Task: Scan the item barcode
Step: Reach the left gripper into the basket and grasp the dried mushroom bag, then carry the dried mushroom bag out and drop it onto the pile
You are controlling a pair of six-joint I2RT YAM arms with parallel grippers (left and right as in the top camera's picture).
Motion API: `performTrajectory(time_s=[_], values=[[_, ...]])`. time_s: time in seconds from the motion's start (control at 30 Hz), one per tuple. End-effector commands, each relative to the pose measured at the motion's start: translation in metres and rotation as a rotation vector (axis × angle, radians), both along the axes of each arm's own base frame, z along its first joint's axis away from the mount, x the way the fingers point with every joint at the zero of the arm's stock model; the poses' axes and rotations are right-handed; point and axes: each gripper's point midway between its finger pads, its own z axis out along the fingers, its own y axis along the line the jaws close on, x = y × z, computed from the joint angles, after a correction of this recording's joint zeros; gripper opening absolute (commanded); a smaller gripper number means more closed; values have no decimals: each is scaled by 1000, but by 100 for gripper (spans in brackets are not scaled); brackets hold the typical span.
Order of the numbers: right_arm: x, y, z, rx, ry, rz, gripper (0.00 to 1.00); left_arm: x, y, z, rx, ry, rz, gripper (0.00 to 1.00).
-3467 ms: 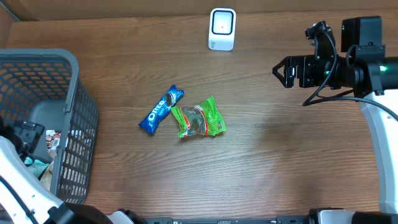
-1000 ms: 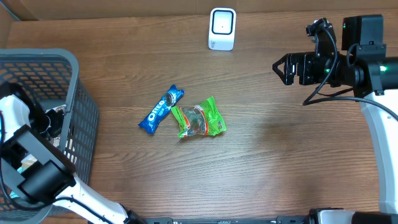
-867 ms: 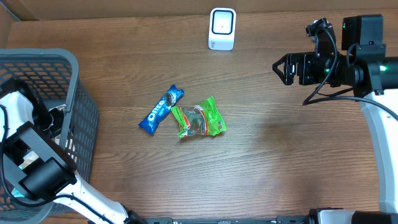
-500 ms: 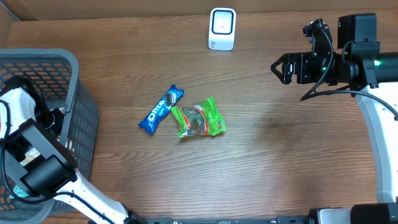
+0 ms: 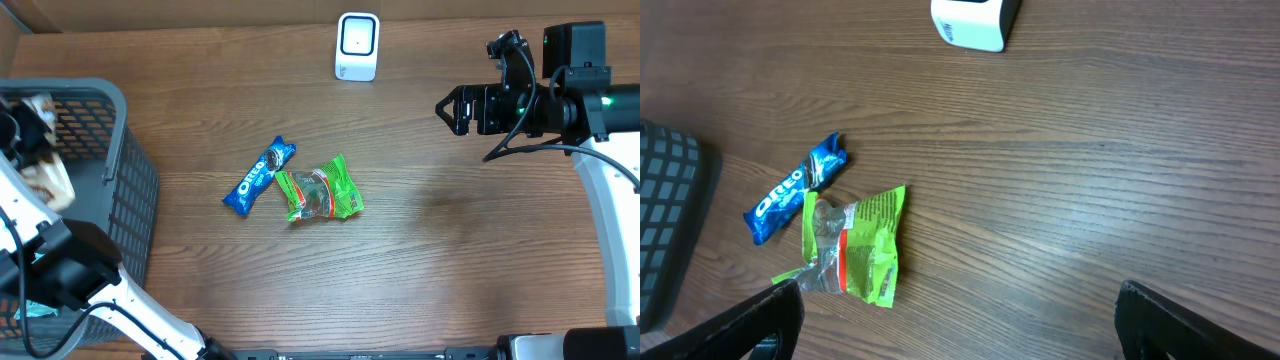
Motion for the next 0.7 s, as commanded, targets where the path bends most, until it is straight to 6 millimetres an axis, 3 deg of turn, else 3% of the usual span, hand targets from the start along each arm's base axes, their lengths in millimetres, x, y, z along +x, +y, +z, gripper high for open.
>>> performTrajectory(time_s=[0.0, 0.1, 0.23, 0.37, 0.43, 0.5, 0.53, 0.57, 0.67], values=[[2, 1, 6, 3, -14, 1, 100, 17, -38, 79, 19, -269, -104, 19], [2, 1, 6, 3, -12, 1, 100, 2, -78, 144, 118, -405, -183, 19], [2, 2, 6, 4, -12, 1, 100, -21, -129, 197, 193, -534, -282, 18], [2, 2, 6, 4, -11, 1, 100, -23, -184, 215, 185, -598, -426, 15], [2, 2, 6, 4, -12, 1, 100, -17, -210, 213, 152, -600, -497, 14], [1, 2, 6, 4, -11, 1, 100, -7, -256, 195, 71, -553, -607, 14], [1, 2, 5, 4, -9, 1, 100, -5, -268, 186, 49, -527, -639, 14], [1, 1, 5, 4, -7, 1, 100, -2, -292, 164, 9, -454, -692, 14], [1, 1, 5, 4, -8, 1, 100, -1, -326, 108, -23, -252, -739, 15]])
